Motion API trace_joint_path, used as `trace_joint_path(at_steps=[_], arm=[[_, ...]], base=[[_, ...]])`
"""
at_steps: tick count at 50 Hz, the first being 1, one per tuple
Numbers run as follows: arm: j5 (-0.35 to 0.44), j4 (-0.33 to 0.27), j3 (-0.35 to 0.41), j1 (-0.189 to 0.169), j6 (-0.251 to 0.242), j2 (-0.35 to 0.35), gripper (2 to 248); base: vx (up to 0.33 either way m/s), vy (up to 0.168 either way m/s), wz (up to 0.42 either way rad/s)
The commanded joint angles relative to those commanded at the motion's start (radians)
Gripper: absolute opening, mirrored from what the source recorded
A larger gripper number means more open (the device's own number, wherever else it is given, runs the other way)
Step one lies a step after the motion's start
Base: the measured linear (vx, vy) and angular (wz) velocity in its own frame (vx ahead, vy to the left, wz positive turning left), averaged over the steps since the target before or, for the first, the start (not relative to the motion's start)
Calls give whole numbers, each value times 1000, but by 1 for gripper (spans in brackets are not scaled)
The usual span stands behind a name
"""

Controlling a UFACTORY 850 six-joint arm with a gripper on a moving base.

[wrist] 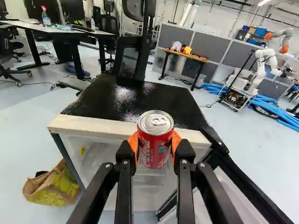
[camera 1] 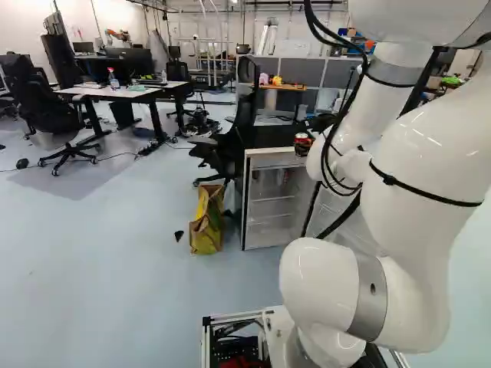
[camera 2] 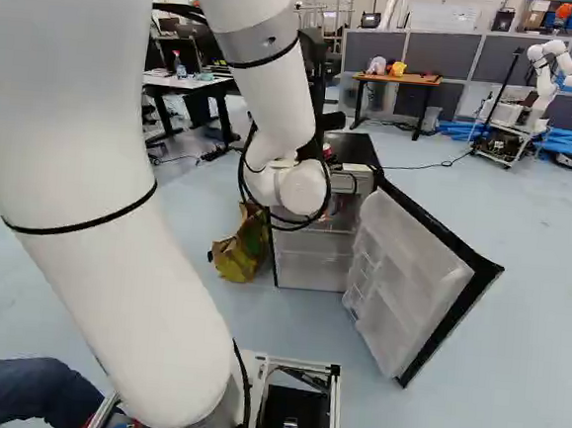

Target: Grab a drink from the fridge

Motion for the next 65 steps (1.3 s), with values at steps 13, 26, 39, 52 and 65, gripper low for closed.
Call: trace_joint_path(at_steps=[13, 26, 39, 52, 65], arm=[[-39, 0, -33, 10, 0, 1, 91], [-70, 0, -68, 22, 0, 0, 91], [-97, 0, -104, 41, 0, -2, 91], [-121, 0, -143, 64, 0, -34, 91], [-127, 2, -183, 87, 0, -70, 91]], base=[[0, 0, 0], [0, 0, 0], [0, 0, 0], [0, 0, 0], [0, 0, 0]])
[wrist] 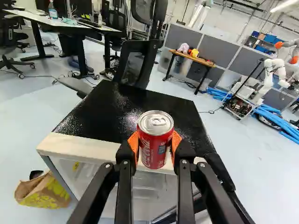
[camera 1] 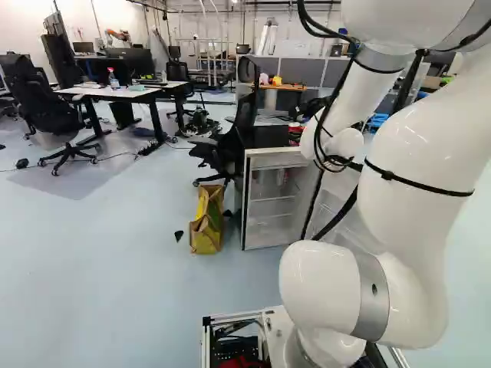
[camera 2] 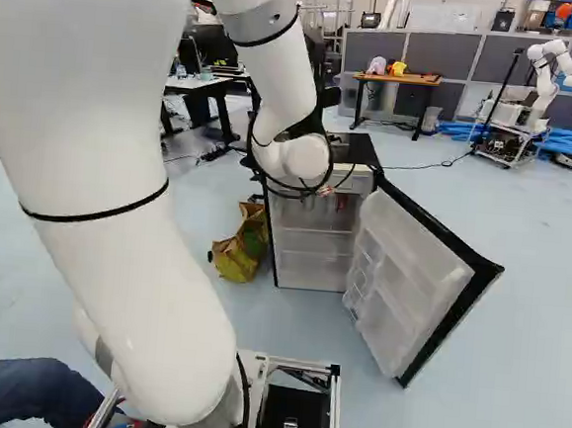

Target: Grab a drink from the fridge

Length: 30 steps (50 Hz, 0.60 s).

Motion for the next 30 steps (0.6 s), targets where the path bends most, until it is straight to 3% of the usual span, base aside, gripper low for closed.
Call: trace_joint_path(at_steps=[30], arm=[[-65, 102, -61, 53, 0, -54, 91]], base=[[0, 0, 0]])
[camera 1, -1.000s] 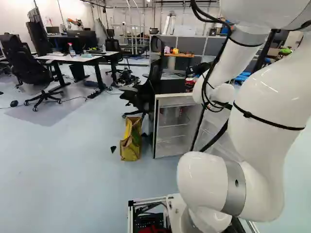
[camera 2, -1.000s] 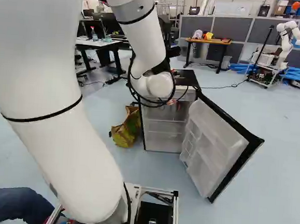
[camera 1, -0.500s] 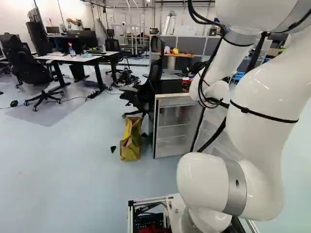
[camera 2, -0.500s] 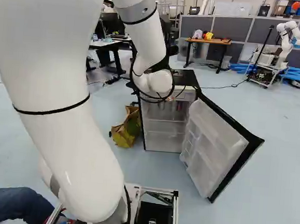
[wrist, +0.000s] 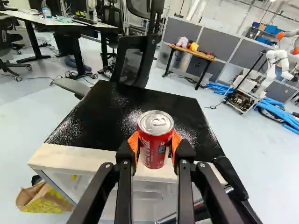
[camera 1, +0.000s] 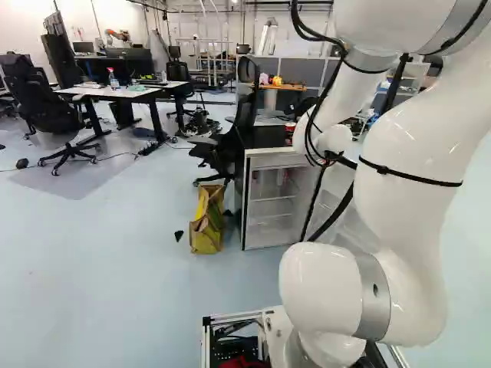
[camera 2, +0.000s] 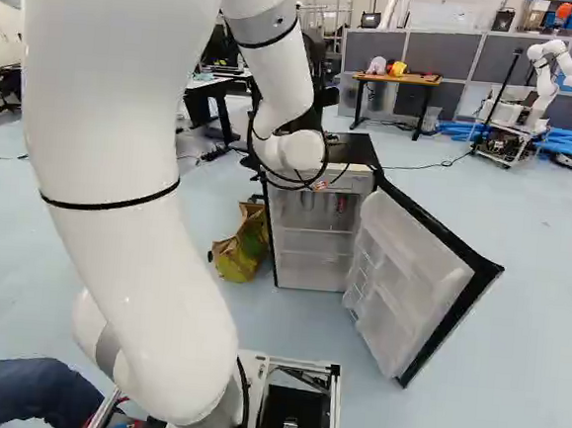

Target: Grab a drink from the fridge

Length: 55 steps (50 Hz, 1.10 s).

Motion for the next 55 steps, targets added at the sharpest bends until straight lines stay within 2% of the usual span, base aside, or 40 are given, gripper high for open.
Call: trace_joint_path(at_steps=[14, 36, 49, 55], arm=[[-49, 66, -22, 26, 0, -19, 91], [-120, 171, -99, 72, 0, -85, 91], [-127, 232, -162, 90, 0, -137, 91], [-127, 240, -188, 96, 0, -159, 91]], base=[[0, 0, 0], [0, 0, 0], [0, 0, 0], [0, 0, 0]])
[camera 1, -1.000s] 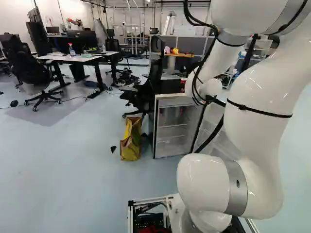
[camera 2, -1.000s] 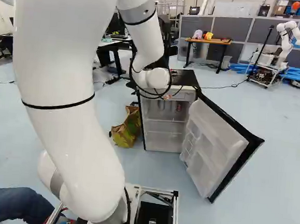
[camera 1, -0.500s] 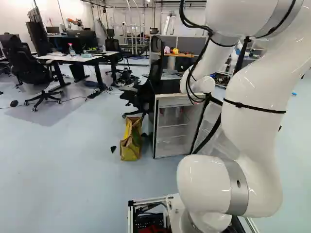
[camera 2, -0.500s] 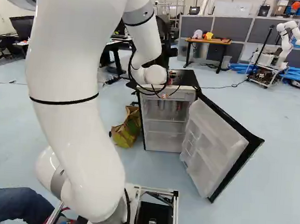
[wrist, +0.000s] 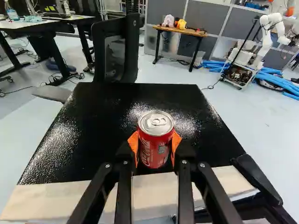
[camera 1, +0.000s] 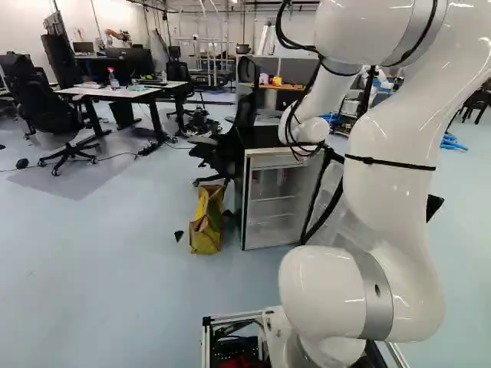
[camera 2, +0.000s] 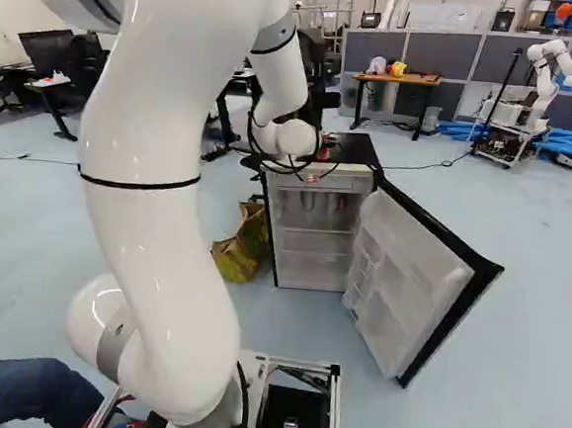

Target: Grab a drink from the fridge

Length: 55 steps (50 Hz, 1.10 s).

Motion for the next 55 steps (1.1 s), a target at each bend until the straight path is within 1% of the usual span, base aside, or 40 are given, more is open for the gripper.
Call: trace_joint_path(at_steps=[17, 18, 22, 23, 27, 28, 33, 34, 38, 39, 43, 44, 55], arm=[[0, 0, -4, 0, 0, -3, 91], [0, 0, -4, 0, 0, -3, 96], [0, 0, -4, 0, 0, -3, 96], [0, 0, -4, 0, 0, -3, 126], [0, 0, -4, 0, 0, -3, 126], [0, 0, -4, 0, 0, -3, 161], [0, 0, -4, 0, 0, -3, 161], [0, 0, -4, 0, 0, -3, 197], [0, 0, -1, 0, 0, -1, 197], [0, 0, 1, 0, 0, 1, 234], [0, 0, 10, -1, 0, 8, 234], [0, 0, 14, -2, 0, 11, 247], [0, 0, 67, -9, 0, 55, 247]], base=[[0, 0, 0], [0, 0, 0], [0, 0, 0], [0, 0, 0], [0, 0, 0], [0, 0, 0], [0, 0, 0], [0, 0, 0], [0, 0, 0], [0, 0, 0], [0, 0, 0], [0, 0, 0], [0, 0, 0]])
